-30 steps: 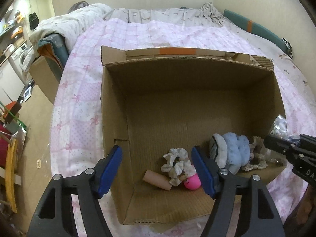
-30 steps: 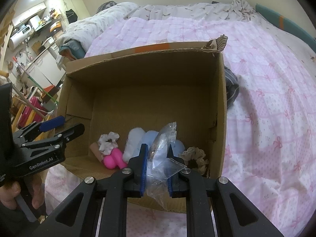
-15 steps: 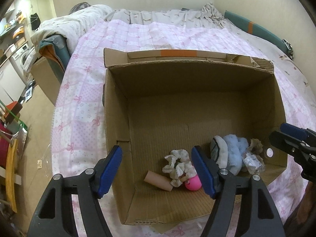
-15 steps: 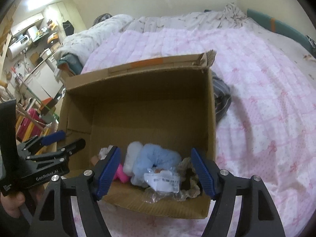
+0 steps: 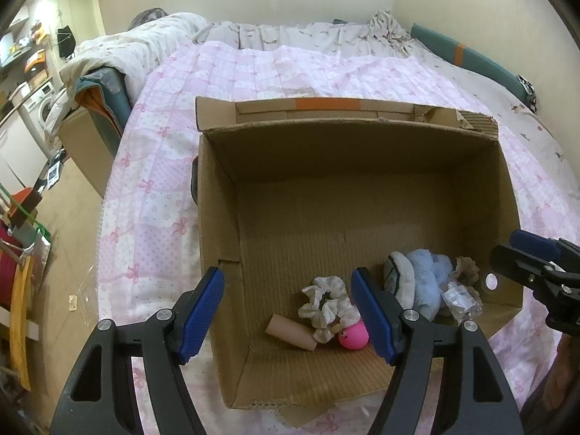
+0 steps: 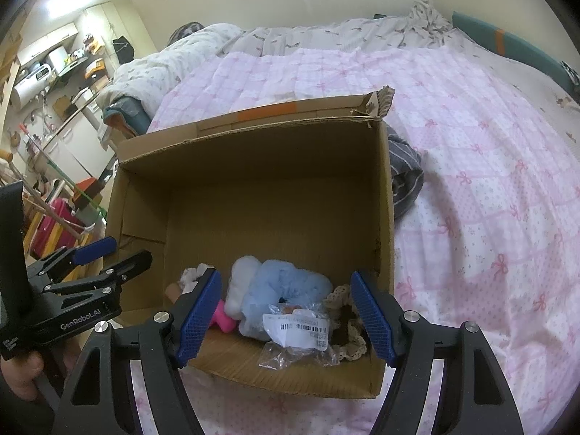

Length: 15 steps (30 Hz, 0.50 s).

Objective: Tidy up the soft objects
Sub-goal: 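Withdraw both open grippers from the box toward the white cloth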

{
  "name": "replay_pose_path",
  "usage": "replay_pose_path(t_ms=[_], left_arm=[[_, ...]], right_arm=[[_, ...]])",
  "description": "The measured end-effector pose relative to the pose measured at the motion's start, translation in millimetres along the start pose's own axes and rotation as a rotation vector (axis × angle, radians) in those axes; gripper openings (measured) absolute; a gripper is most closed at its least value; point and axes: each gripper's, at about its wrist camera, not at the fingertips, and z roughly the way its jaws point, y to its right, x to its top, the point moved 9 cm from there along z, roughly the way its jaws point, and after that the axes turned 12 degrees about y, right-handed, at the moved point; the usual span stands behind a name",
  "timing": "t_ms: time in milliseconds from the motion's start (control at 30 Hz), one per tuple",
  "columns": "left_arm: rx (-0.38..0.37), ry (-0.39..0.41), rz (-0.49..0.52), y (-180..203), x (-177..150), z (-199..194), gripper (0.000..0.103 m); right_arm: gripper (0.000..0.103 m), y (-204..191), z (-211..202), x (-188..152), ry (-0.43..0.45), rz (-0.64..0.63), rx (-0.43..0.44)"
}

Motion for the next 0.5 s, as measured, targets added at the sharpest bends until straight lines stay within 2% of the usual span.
replay_pose_path(t_ms=[500], left_arm=[[0.008,0.048,0.0,-5,3,-41,0.07]], right_arm=[[0.077,-9,-16,0,0.024,-0.032,0.03]])
